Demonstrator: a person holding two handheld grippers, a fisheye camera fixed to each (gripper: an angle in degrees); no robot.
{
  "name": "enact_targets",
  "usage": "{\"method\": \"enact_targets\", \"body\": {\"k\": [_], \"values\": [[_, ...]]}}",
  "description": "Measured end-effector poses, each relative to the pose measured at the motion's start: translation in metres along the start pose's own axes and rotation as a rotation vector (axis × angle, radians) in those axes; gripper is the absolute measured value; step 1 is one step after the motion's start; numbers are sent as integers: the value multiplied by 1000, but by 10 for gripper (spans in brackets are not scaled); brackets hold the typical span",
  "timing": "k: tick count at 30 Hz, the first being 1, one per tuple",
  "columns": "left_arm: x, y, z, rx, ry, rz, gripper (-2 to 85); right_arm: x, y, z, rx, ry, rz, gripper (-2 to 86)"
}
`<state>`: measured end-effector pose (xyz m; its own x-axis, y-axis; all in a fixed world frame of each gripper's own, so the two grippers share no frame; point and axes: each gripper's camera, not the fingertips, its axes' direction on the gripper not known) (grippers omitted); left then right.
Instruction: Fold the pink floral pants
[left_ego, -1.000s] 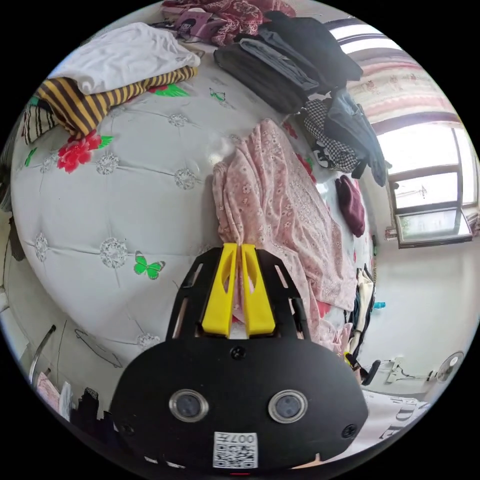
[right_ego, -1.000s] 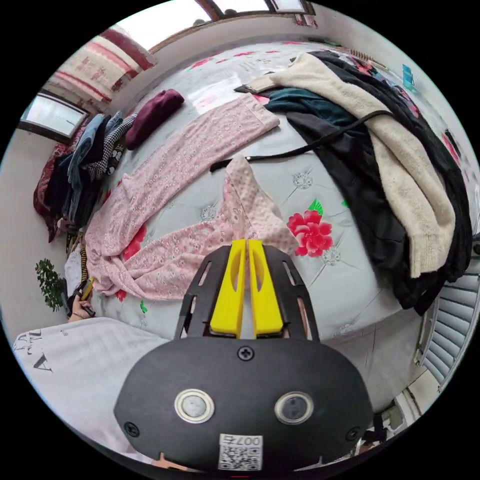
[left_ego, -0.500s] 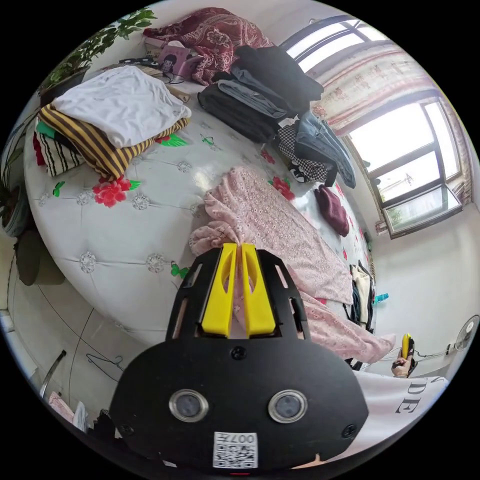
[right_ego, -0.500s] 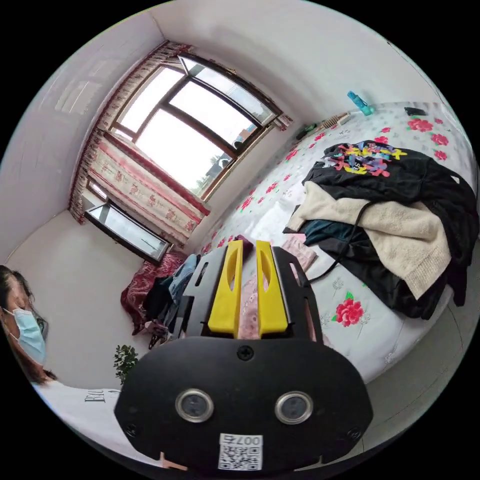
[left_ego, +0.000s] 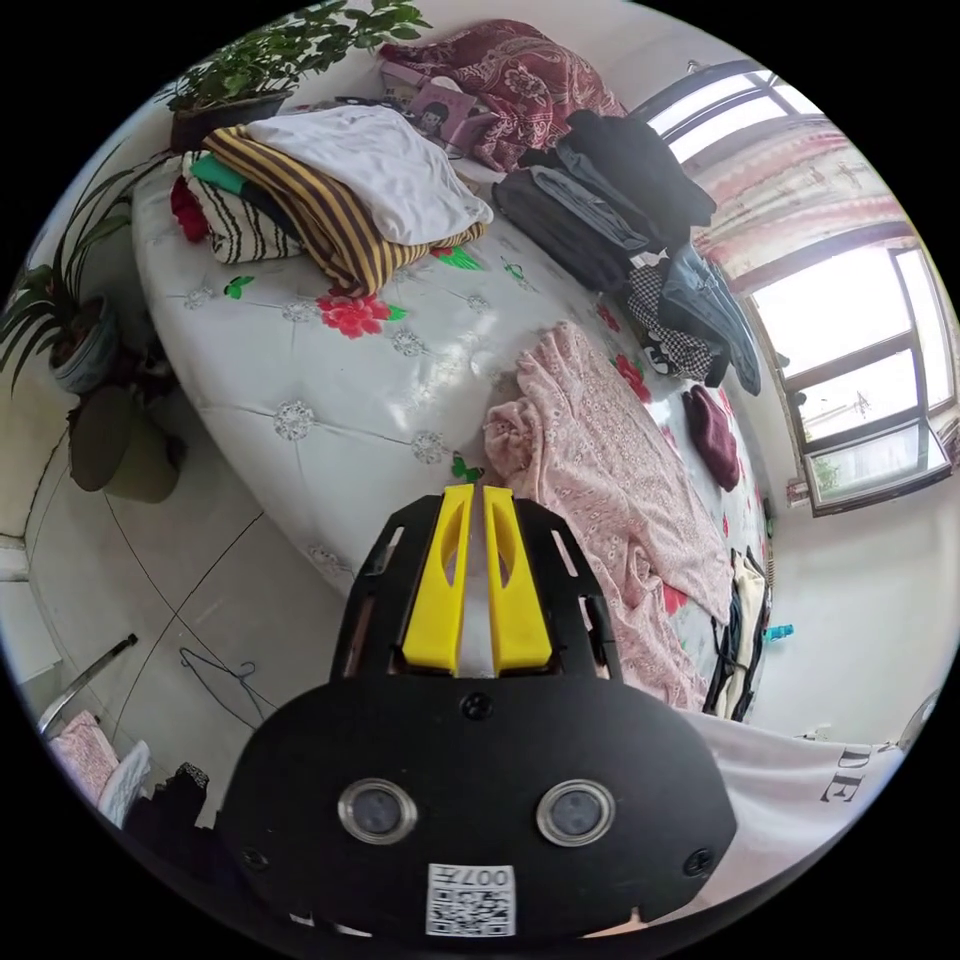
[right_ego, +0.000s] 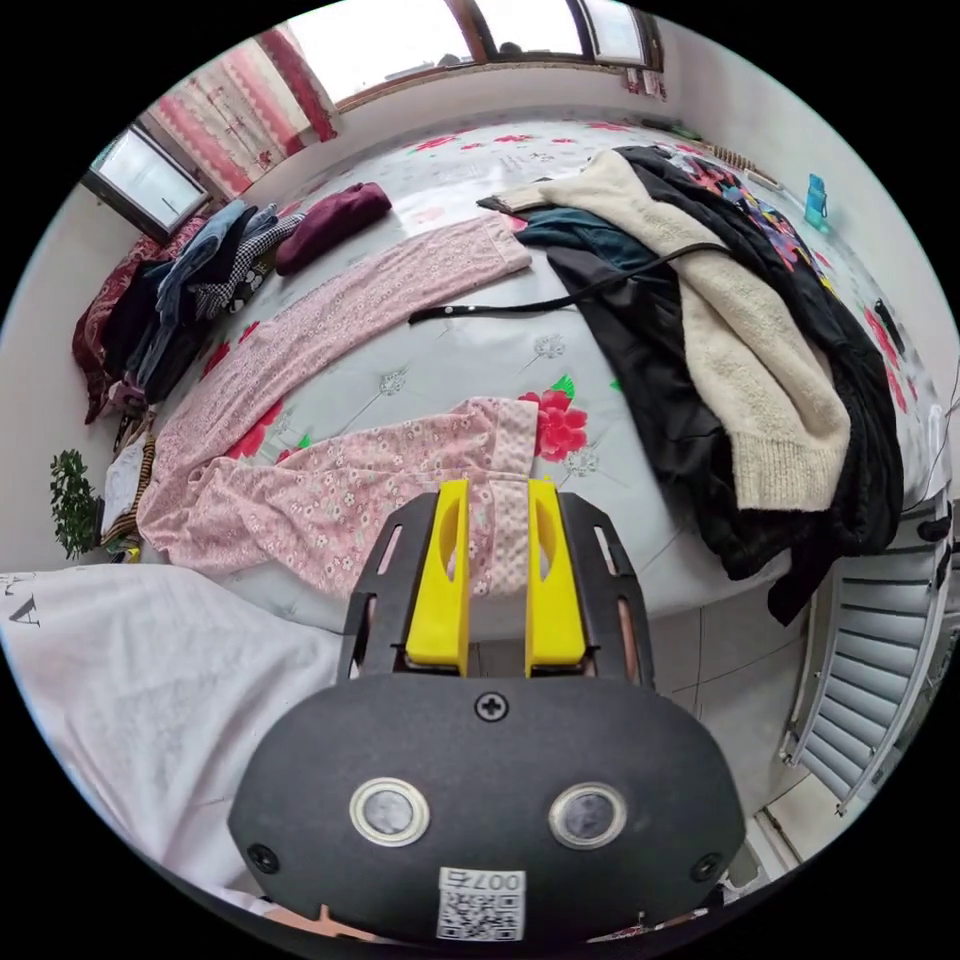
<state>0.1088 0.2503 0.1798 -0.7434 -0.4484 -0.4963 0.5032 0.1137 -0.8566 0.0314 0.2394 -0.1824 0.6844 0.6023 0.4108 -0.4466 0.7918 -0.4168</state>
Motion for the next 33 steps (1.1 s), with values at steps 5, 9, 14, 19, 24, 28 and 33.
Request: {"method": "enact_targets", "body": {"k": [5,9,14,19,24,28,33], "values": [[23,-3,8,-10,22,28,-1,22,-8,29,-36,-38,66,54],[37,0,12,-27,40,38,-3,32,-5,49,-126,-101,121,35],[34,10,-5,-38,16,27,-8,30,25,-19,122,-188,78,2],[32,16,-27,-15,-17,37,-9,27,62,-111,423,-345,-9,-2],[35,17,-36,-2,-11,18,-9,-1,96,-204,843,-401,-129,-3],[41,17,-39,5,-5,30,-10,-33,94,-247,1056,-204,-103,-3],[39,23,-34,-5,29,20,-9,-41,21,-179,688,27,-81,2]]}}
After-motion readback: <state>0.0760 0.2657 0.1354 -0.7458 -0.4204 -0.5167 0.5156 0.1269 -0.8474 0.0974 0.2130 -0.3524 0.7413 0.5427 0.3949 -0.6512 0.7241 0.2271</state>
